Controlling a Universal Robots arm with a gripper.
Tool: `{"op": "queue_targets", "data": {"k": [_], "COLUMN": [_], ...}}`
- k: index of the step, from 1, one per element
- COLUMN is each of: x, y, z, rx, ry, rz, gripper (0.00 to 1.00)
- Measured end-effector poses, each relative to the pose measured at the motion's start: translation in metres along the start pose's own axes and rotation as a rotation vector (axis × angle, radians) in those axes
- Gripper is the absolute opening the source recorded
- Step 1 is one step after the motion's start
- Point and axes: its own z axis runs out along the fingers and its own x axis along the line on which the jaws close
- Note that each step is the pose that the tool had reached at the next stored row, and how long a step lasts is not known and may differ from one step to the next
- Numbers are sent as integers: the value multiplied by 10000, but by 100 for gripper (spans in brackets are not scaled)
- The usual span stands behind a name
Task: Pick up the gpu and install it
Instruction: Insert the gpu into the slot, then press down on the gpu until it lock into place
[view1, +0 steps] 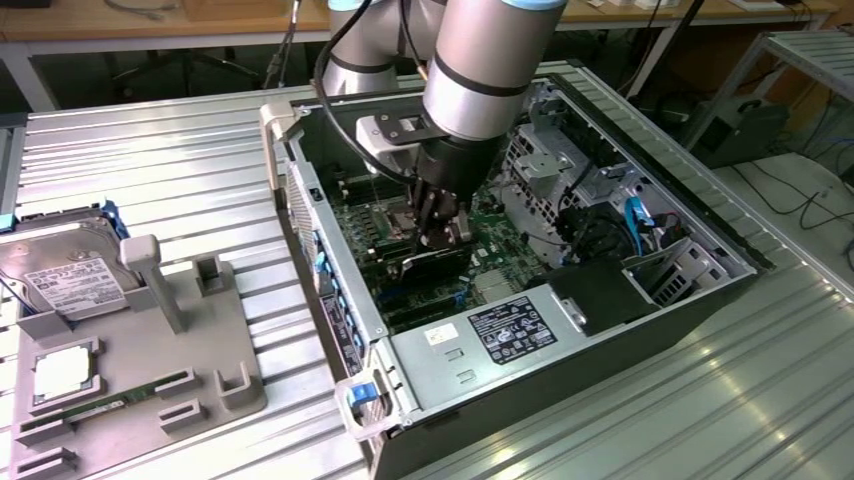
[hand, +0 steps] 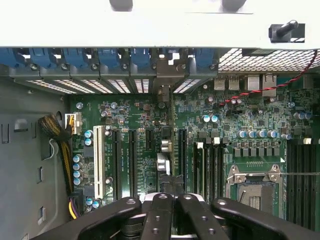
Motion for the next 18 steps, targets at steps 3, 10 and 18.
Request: {"op": "queue_targets", "data": {"k": [3, 10, 18], "x": [0, 1, 3], "y": [0, 33, 292], "z": [0, 1, 21], "rx": [0, -2, -6], "ry": [0, 3, 4], "rz": [0, -9, -130], "gripper": [11, 11, 11]}}
